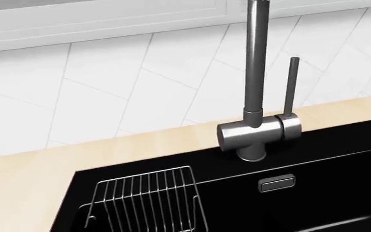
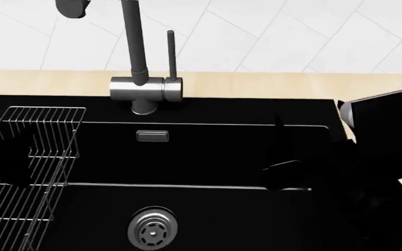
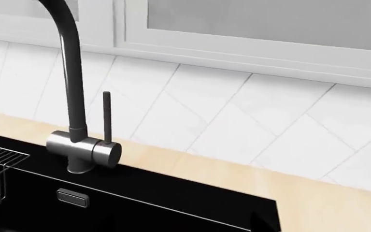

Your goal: Pick the pan and sponge and place them into the sink. Then turn on the water.

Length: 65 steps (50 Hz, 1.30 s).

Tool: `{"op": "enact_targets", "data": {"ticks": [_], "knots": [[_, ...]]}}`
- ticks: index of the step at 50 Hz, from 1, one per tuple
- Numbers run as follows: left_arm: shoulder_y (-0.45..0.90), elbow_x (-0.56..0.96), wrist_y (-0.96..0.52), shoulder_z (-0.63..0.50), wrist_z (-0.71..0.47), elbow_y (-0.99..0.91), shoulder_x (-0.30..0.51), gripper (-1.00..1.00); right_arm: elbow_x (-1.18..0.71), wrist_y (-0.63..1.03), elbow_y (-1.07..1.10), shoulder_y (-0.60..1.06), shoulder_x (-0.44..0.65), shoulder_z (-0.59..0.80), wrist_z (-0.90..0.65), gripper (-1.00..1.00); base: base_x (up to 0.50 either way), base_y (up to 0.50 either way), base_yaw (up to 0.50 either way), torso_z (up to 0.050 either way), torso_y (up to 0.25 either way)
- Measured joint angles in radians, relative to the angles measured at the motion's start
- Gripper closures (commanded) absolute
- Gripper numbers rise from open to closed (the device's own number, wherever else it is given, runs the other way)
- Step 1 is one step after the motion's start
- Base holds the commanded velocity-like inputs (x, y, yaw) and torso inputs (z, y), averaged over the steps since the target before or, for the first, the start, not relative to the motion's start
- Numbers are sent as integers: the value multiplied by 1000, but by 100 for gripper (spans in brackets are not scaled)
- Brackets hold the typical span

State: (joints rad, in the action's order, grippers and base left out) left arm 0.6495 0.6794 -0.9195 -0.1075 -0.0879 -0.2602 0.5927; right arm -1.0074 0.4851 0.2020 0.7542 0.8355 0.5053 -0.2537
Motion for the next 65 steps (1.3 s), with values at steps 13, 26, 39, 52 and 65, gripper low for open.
{"op": "enact_targets", "data": {"ticks": [13, 26, 39, 52, 65], "knots": [[-6, 2, 9, 4, 2, 5, 3, -100, 2, -1, 4, -4, 7, -2, 0, -100, 0, 460, 0, 0, 0], [-5, 3, 8, 3, -3, 4, 3, -100, 0, -13, 3, -15, 10, -10, -2, -100, 0, 500, 0, 0, 0], [-7, 8, 9, 4, -3, 4, 7, -100, -6, -26, -2, -29, 12, -20, -3, -100, 0, 500, 0, 0, 0], [-9, 13, 11, 5, 0, 4, 10, -100, -9, -41, -8, -43, 10, -30, -6, -100, -60, 500, 0, 0, 0], [-11, 20, 7, 8, 0, 5, 14, -100, -13, -47, -5, -54, 10, -33, -9, -100, -84, 390, 0, 0, 0]]}}
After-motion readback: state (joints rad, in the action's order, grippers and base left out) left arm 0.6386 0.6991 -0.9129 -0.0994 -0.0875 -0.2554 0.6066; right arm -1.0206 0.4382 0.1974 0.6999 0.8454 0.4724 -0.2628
